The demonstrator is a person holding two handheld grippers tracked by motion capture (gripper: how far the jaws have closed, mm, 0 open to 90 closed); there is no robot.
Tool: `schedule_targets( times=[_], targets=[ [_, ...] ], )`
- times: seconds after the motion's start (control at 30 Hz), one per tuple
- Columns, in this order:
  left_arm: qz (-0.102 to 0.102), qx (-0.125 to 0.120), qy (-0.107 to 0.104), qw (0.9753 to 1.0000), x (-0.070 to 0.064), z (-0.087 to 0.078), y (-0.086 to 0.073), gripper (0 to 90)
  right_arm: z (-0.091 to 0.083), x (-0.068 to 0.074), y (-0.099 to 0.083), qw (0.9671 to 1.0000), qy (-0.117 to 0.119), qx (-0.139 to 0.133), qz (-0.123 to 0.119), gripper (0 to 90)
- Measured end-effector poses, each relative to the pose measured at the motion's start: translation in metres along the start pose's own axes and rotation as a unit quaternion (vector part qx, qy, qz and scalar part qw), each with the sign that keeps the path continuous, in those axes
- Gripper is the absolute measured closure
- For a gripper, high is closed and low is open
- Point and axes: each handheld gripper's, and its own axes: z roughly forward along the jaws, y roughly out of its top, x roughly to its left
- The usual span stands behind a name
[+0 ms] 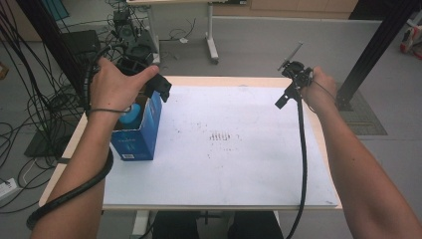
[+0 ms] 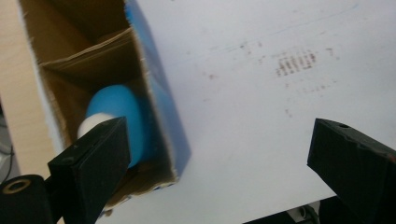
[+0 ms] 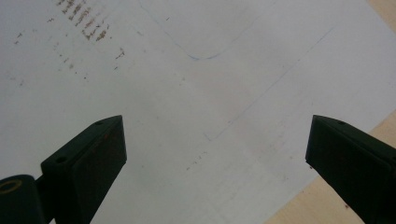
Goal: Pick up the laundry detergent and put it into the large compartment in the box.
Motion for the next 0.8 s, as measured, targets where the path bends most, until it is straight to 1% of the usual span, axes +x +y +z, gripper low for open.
schedule_targets(
  times=[0.03,0.07,0.1,0.13,0.17,0.2,0.23,0.27,0.3,0.33,0.37,0.4,0.43,0.5,0.53,0.63,0.67,0.73,0.77,0.8],
  targets=[
    [0.009,0.001,-0.003,1.0,-0.005,0.0,0.001,6.5,0.0,0.0,-0.001,1.0,-0.001,0.0,0.0,4.8],
    [0.02,0.0,-0.016,0.9997,-0.013,0.0,0.002,6.5,0.0,0.0,-0.001,1.0,0.0,-0.001,0.0,4.8],
    [0.02,0.0,-0.016,0.9997,-0.013,0.0,0.002,6.5,0.0,0.0,-0.001,1.0,0.0,-0.001,0.0,4.8],
    [0.025,-0.001,-0.02,0.9995,-0.017,0.0,0.003,6.5,-0.001,0.0,-0.002,1.0,-0.001,-0.001,0.0,4.8],
    [0.038,-0.002,-0.022,0.999,-0.025,0.0,0.004,6.5,-0.001,0.0,-0.002,1.0,-0.001,-0.001,0.001,4.8],
    [0.042,-0.003,-0.028,0.9987,-0.03,0.001,0.004,6.6,-0.001,0.0,-0.002,1.0,-0.001,0.0,0.001,4.8],
    [0.042,-0.003,-0.028,0.9987,-0.03,0.001,0.004,6.6,-0.001,0.0,-0.002,1.0,-0.001,0.0,0.001,4.8],
    [0.056,-0.001,-0.033,0.9979,-0.038,0.001,0.005,6.6,-0.001,0.0,-0.003,1.0,-0.001,0.0,0.002,4.8],
    [0.056,-0.001,-0.033,0.9979,-0.038,0.001,0.005,6.6,-0.001,0.0,-0.003,1.0,-0.001,0.0,0.002,4.8],
    [0.065,-0.002,-0.04,0.9971,-0.045,0.002,0.005,6.6,-0.001,0.0,-0.003,1.0,-0.002,0.0,0.0,4.8],
    [0.071,-0.001,-0.041,0.9966,-0.051,0.004,0.005,6.6,-0.001,0.0,-0.003,1.0,-0.003,-0.001,0.002,4.8],
    [0.071,-0.001,-0.041,0.9966,-0.051,0.004,0.005,6.6,-0.001,0.0,-0.003,1.0,-0.003,-0.001,0.002,4.8],
    [0.08,-0.001,-0.044,0.9958,-0.058,0.005,0.005,6.6,-0.001,0.0,-0.003,1.0,-0.001,0.001,0.001,4.8],
    [0.087,0.001,-0.05,0.9949,-0.065,0.008,0.005,6.6,-0.001,0.0,-0.003,1.0,-0.001,-0.002,0.001,4.8],
    [0.087,0.001,-0.05,0.9949,-0.065,0.008,0.005,6.6,-0.001,0.0,-0.003,1.0,-0.001,-0.001,0.0,4.8],
    [0.101,0.006,-0.054,0.9934,-0.078,0.014,0.005,6.6,-0.001,0.001,-0.002,1.0,-0.001,-0.002,0.0,4.8],
    [0.111,0.009,-0.061,0.9919,-0.085,0.019,0.004,6.7,0.0,0.001,-0.002,1.0,-0.001,-0.002,-0.001,4.8],
    [0.122,0.015,-0.062,0.9905,-0.093,0.026,0.003,6.7,0.0,0.002,-0.002,1.0,0.0,-0.001,0.001,4.8],
    [0.122,0.015,-0.062,0.9905,-0.093,0.026,0.003,6.7,0.0,0.002,-0.002,1.0,0.0,-0.001,0.001,4.8],
    [0.128,0.018,-0.068,0.9893,-0.098,0.03,0.002,6.8,0.0,0.003,-0.002,1.0,-0.001,-0.001,0.0,4.8]
  ],
)
